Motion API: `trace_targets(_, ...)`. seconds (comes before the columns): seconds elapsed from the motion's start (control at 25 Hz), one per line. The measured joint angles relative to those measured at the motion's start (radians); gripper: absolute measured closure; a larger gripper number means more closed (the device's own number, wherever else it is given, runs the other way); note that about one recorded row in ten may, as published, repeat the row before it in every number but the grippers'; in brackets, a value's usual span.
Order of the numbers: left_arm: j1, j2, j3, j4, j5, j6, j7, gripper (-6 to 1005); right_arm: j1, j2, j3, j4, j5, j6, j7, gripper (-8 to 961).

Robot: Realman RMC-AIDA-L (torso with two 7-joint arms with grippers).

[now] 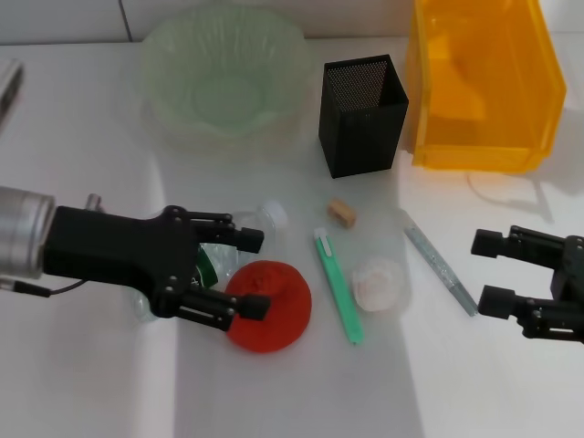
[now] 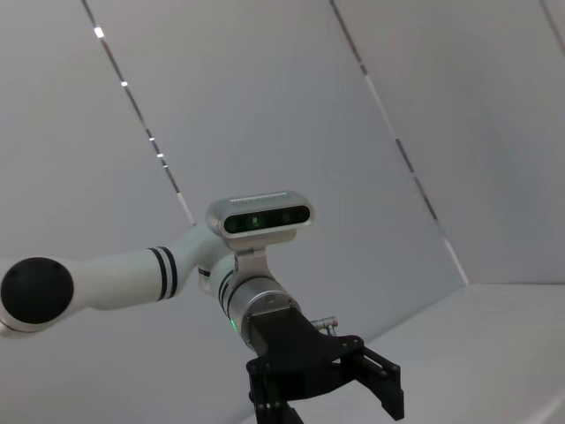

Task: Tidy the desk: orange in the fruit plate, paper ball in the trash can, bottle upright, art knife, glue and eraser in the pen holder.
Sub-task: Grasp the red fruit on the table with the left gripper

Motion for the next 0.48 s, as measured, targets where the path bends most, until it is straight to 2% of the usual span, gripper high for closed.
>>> trace_targets(0.12, -0.028, -0.017, 0.020, -0.002, 0.041, -0.049, 0.006, 139, -0.030, -0.001, 0.025, 0.002, 0.000, 0.011, -0.015, 129)
trace_targets(0.24, -0.039, -0.020, 0.048, -0.009, 0.043, -0.082, 0.011, 139, -0.048, -0.004, 0.054, 0.027, -0.002, 0.015, -0.041, 129)
trace_targets(0.28, -0.050, -0.022, 0.089, -0.021, 0.040, -0.124, 0.012, 139, -0.049, -0.008, 0.061, 0.040, -0.003, 0.015, -0.049, 129)
trace_targets(0.4, -0.053, -0.023, 0.109, -0.025, 0.039, -0.149, 0.012, 139, -0.050, -0.018, 0.071, 0.068, -0.006, 0.015, -0.060, 129)
trace_targets(0.44, -0.053, -0.025, 0.167, -0.028, 0.039, -0.223, 0.013, 139, -0.050, -0.020, 0.072, 0.072, -0.006, 0.015, -0.060, 129)
trace_targets(0.48, -0.053, -0.025, 0.167, -0.028, 0.039, -0.223, 0.013, 139, -0.050, -0.020, 0.072, 0.074, -0.006, 0.015, -0.060, 129)
